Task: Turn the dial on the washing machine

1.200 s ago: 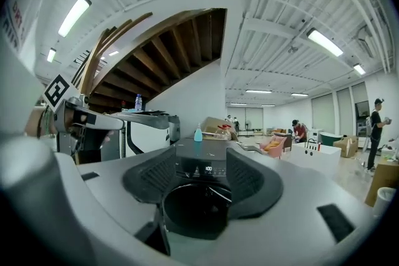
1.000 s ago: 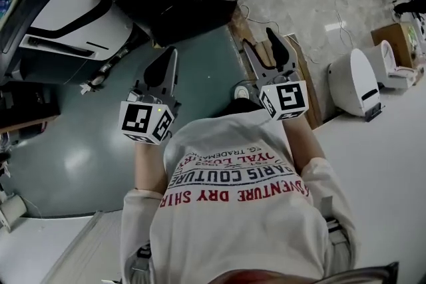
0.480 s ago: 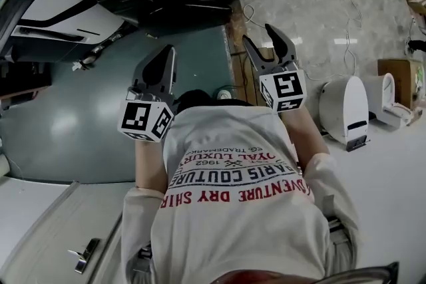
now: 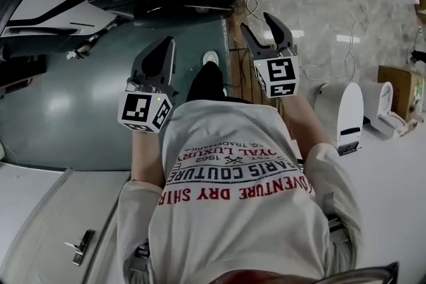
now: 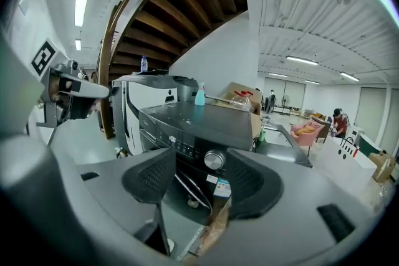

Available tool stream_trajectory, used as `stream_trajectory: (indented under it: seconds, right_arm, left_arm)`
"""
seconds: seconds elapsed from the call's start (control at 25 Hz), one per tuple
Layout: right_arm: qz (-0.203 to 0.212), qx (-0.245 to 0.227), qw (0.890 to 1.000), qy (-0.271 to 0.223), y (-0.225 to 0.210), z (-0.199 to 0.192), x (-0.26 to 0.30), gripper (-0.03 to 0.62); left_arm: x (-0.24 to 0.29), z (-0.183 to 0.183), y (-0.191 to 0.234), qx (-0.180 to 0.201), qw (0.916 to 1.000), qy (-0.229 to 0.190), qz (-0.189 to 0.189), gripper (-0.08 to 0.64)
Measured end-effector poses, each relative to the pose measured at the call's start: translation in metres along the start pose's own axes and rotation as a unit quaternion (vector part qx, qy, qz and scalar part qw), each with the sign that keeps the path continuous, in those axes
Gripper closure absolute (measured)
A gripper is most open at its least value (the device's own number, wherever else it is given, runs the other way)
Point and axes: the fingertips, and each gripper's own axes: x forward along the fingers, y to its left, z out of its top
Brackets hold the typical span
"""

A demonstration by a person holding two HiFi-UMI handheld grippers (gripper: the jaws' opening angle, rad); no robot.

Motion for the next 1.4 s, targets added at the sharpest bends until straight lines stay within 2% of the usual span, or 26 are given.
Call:
stream_trajectory:
  seconds: [0.2,0.32,0.52,0.72,1.08,1.28,1.4]
  right_arm:
    - [-0.028,0.015,0.999,0.01,-0.02,-0.011,0.055,0.342]
    - [-0.038,0.006,0.999,0.022,-0.028,-0.021,0.089,0.342]
    - [-0.037,0.002,0.998,0.047,-0.031,-0.033,0.134,0.341]
    - [-0.037,0.005,0.997,0.068,-0.032,-0.048,0.164,0.318]
    - [-0.073,0.029,0.994,0.076,-0.037,-0.058,0.192,0.318]
    - [-0.063,0.039,0.993,0.09,-0.039,-0.06,0.194,0.319]
    - [-0.054,0.065,0.992,0.092,-0.043,-0.065,0.193,0.319]
  left_arm:
    - [0.041,-0.002,0.03,-0.008,0.9999,0.008,0.003,0.545]
    - [0.064,-0.005,0.052,-0.014,0.9998,0.009,0.009,0.545]
    - [0.094,-0.024,0.081,0.003,0.9998,0.018,0.011,0.545]
    - [0.11,-0.045,0.093,0.016,0.9991,0.038,0.012,0.544]
    - [0.118,-0.057,0.107,0.006,0.9985,0.049,0.024,0.545]
    - [0.117,-0.059,0.11,0.003,0.9984,0.049,0.026,0.545]
    - [0.117,-0.057,0.111,0.001,0.9985,0.048,0.026,0.545]
